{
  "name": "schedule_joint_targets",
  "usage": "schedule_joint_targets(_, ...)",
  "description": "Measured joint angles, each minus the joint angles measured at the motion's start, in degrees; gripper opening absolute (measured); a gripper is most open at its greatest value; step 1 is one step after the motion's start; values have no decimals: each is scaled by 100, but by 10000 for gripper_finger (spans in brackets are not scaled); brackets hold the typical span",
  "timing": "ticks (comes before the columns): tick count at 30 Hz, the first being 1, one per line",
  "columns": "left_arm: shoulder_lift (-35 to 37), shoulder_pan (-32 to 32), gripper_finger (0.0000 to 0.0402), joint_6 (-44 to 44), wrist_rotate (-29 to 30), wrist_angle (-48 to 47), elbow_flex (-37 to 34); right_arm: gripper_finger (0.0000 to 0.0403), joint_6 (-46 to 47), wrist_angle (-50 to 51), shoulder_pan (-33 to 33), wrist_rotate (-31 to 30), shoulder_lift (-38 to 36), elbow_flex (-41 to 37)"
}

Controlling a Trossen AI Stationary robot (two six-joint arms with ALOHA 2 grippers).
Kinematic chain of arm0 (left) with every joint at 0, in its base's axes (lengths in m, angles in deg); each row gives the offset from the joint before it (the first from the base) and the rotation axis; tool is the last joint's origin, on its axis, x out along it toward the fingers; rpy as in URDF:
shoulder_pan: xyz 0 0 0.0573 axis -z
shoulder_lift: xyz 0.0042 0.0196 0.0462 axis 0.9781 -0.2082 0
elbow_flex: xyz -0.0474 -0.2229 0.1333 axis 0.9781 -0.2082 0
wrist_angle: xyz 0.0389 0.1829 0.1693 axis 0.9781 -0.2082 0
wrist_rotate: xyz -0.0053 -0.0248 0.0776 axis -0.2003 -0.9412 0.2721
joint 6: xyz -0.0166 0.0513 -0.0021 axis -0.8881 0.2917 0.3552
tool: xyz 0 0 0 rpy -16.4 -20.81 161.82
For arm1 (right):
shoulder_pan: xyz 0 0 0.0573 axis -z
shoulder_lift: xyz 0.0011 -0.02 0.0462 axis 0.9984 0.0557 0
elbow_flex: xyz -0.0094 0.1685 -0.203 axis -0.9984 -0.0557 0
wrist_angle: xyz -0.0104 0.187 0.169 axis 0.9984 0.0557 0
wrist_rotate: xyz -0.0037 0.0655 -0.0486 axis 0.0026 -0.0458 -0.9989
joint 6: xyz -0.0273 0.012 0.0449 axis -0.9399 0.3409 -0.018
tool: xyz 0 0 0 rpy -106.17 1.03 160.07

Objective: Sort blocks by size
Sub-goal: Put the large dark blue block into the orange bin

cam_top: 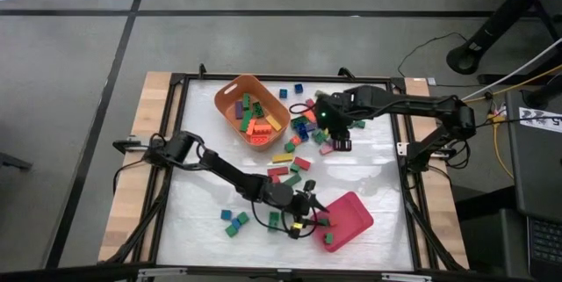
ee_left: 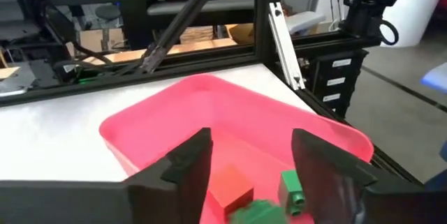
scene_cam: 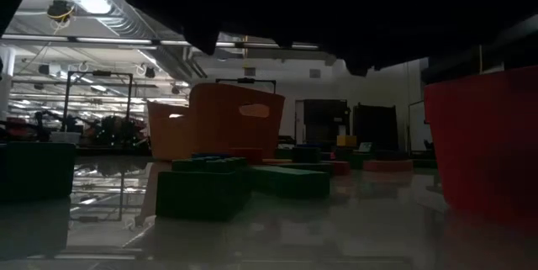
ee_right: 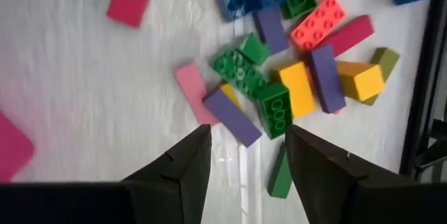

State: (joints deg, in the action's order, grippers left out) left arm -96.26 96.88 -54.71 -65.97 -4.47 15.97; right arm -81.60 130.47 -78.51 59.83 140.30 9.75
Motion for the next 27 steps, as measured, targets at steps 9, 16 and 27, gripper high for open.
schedule_joint_targets(9,640,-254,194,716,118,-1224,0,182,-392,-157,0,-73,0,-1067)
schedule_joint_targets(16,1518,-696,181,714,143,-3322,0,182,-850,-935,1,-301,0,-1818)
schedule_joint_targets(27,2083,-1328,172,700,133,-4247,-562,182,-1701,-2184,162,-331,7,-2459)
